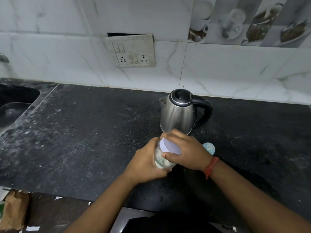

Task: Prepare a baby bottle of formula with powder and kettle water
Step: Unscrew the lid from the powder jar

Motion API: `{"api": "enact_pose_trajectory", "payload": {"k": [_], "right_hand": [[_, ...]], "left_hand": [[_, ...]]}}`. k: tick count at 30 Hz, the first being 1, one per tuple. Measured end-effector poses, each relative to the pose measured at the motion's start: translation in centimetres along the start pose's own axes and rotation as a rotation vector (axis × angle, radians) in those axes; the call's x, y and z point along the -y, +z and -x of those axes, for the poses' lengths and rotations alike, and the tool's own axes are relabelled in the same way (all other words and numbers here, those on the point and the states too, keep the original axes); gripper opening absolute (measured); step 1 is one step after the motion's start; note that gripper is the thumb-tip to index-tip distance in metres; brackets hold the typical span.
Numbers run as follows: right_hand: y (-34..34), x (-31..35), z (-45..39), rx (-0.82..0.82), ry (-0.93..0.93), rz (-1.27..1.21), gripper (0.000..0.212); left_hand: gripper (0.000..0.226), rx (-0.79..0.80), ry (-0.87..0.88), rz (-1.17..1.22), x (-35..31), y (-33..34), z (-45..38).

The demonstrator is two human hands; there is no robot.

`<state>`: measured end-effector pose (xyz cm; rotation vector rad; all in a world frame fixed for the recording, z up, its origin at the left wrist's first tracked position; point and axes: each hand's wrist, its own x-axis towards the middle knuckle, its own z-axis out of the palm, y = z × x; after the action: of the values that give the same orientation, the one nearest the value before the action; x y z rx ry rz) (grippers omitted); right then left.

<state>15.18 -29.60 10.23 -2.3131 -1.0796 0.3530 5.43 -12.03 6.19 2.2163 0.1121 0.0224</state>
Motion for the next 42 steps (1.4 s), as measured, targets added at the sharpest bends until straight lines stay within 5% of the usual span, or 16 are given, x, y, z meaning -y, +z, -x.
{"api": "enact_pose_trajectory", "payload": {"k": [6,12,18,29,35,38,42], "right_hand": [[-0.6,0.1,-0.6,0.056,-0.178,0.008,0.061],[1.3,2.0,-1.3,-0.162,0.114,0.151,0.065],[0.6,2.3,-1.5,-0.244,0.003,0.083,0.06],[-0.7,0.9,-1.3,-0.308,-0.211,-0.243,0.046],[-0.1,1.0,-1.1,-0.304,-0.247,-0.41,0.039],[-0.1,0.4,-0.9,-0.19,-0.157,-0.349,0.042],[0.2,0.1,-0.7,-0.053,0.13,0.061,0.062]], "left_hand": [[0.098,0.094,-0.006,0.171,0.9,-1.1,-0.3],[0.085,-0.055,0.033,0.125,0.1,-0.4,-0.7],[0.085,0.009,0.017,0.168,0.2,-0.8,-0.9],[0.078,0.329,0.067,0.166,-2.4,-4.3,-3.0],[0.093,0.536,-0.011,0.424,-2.5,-6.1,-3.0],[0.092,0.457,-0.044,0.356,-1.6,-5.0,-2.1],[0.087,0.26,-0.062,0.223,-1.1,-2.0,-1.0]]}}
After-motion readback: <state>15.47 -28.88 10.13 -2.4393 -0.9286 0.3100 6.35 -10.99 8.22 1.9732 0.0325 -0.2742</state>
